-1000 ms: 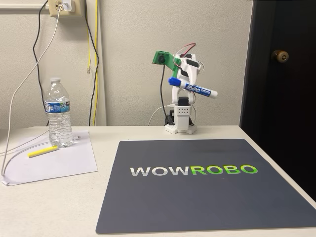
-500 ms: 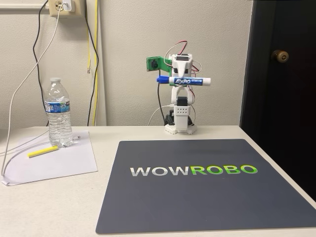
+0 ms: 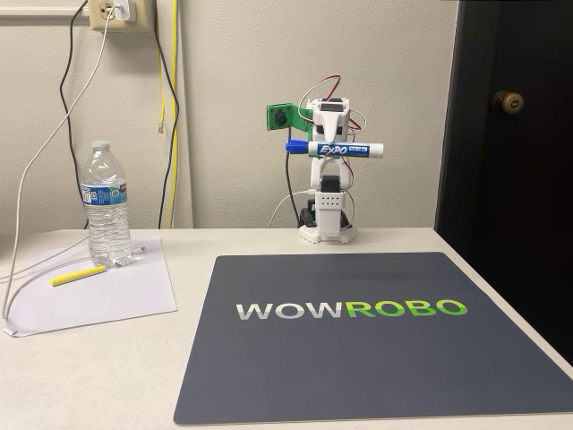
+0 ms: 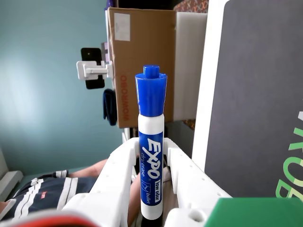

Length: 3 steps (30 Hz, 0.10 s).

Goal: Pick up the blue marker.

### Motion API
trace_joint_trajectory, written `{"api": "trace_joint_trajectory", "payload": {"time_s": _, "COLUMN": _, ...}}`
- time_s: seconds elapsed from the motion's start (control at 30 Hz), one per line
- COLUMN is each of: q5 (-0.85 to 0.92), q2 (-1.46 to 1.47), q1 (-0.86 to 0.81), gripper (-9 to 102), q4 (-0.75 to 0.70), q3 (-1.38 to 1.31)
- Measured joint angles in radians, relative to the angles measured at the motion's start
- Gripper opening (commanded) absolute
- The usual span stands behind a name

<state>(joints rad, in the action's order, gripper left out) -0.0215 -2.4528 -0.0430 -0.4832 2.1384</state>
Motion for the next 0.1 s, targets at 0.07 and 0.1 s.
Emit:
{"api": "trace_joint_trajectory", "payload": {"time_s": 0.07, "q5": 0.006, "q2": 0.000, "q1": 0.003, "gripper": 6, "q4": 0.000, "q3": 0.000}}
{"api": "trace_joint_trajectory", "payload": {"time_s": 0.1, "q5": 0.006, "q2": 0.000, "q1": 0.003, "gripper": 6, "q4": 0.000, "q3": 0.000}}
